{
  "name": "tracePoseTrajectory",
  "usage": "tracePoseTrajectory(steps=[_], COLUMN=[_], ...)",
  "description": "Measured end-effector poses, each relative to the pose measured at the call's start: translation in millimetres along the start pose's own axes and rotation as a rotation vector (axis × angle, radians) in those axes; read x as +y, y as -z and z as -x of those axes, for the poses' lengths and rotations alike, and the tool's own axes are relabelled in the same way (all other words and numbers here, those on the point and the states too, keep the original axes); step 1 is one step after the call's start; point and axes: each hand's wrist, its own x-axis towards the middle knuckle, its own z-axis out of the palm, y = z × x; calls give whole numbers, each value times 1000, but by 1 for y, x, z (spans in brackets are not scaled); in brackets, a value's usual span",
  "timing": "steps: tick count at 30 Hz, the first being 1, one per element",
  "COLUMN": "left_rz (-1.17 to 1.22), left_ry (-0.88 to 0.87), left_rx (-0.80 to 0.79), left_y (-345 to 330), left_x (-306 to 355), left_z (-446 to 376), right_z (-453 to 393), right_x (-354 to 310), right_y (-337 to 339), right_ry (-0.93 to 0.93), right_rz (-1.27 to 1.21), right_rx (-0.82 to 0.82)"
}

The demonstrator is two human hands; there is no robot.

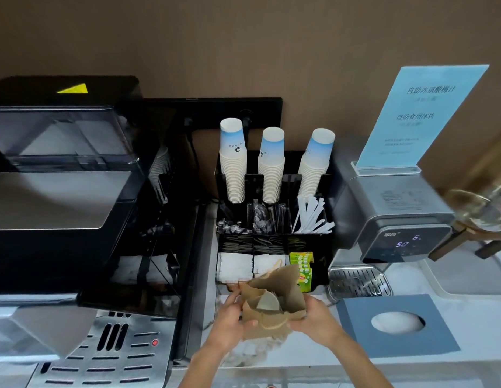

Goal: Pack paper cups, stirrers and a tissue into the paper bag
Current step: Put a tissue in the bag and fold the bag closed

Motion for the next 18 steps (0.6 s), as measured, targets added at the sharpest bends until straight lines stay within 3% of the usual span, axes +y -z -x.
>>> tracePoseTrajectory(steps=[5,10,13,18], left_rz=[-112,170,118,117], left_ry=[-11,-19,-54,-99], left_rx=[41,40,102,218], left_y=[-7,-1,4,19], left_x=[6,8,9,23], left_z=[-1,0,-2,3], right_z=[-11,-9,-6,4], right_x=[23,23,18,-5], right_y=[-21,-15,-6,8], right_ry=[-143,64,157,78], right_rz=[3,132,-11,-261], right_rx=[-73,-46,-16,12])
